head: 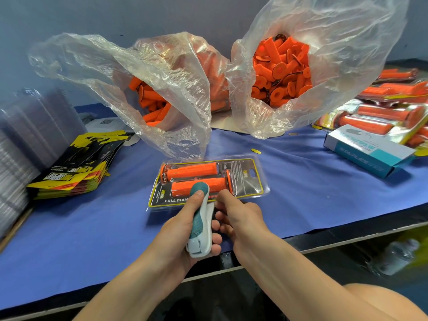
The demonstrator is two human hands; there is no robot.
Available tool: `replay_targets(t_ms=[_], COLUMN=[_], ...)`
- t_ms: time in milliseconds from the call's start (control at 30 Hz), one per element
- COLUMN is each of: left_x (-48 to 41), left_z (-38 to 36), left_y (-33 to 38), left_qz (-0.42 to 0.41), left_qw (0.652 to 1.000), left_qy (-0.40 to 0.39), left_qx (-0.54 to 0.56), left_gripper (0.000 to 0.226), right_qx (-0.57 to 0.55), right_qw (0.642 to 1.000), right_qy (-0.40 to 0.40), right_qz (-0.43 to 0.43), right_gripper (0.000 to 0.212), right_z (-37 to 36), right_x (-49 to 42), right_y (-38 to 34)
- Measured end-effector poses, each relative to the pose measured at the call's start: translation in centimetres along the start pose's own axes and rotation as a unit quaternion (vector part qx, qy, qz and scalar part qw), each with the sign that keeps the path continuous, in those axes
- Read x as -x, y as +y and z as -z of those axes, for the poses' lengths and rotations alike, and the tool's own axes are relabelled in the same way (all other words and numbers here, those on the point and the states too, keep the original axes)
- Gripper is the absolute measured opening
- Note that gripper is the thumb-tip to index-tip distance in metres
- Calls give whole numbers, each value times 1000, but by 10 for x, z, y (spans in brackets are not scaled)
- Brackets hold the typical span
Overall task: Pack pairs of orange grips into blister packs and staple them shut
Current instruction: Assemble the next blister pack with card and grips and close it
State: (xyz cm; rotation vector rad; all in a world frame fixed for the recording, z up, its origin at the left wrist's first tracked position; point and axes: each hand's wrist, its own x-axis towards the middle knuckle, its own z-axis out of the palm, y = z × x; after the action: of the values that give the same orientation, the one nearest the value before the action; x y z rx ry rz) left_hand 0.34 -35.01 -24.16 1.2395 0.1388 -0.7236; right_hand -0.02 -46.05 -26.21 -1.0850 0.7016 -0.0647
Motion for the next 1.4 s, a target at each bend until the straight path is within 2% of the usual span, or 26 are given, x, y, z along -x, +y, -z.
replay_targets(t_ms=[367, 500, 700, 833, 900, 1000, 1233, 1400], left_x=[-1, -4, -2, 0, 1, 2, -3, -7], left_z=[2, 3, 9, 6, 2, -1, 4, 6], left_y=[-2, -1, 0, -2, -3, -6, -9, -10], left_qz=[-16, -19, -31, -55, -62, -62, -53, -45], left_qw=[999, 998, 996, 996, 996, 996, 996, 996], left_qy=[35, 58, 73, 52, 34, 45, 51, 61], left_qx=[-32, -34, -42, -35, -47, -52, -45, -46], left_gripper=[46, 46, 50, 51, 49, 45, 40, 41], right_qx=[13, 29, 62, 37, 59, 81, 99, 106], right_qw=[1000, 998, 985, 979, 976, 967, 974, 977], right_qy=[-20, -43, -161, -201, -210, -237, -193, -172], right_qz=[16, 36, 3, 2, -2, -46, -59, -63], right_gripper=[16, 31, 35, 34, 42, 48, 50, 42], right_z=[0, -3, -4, -4, -6, -8, -17, -18], right_x=[-3, -3, -7, -3, -4, -6, -13, -11], right_y=[4, 10, -3, -5, -4, -3, 5, 4])
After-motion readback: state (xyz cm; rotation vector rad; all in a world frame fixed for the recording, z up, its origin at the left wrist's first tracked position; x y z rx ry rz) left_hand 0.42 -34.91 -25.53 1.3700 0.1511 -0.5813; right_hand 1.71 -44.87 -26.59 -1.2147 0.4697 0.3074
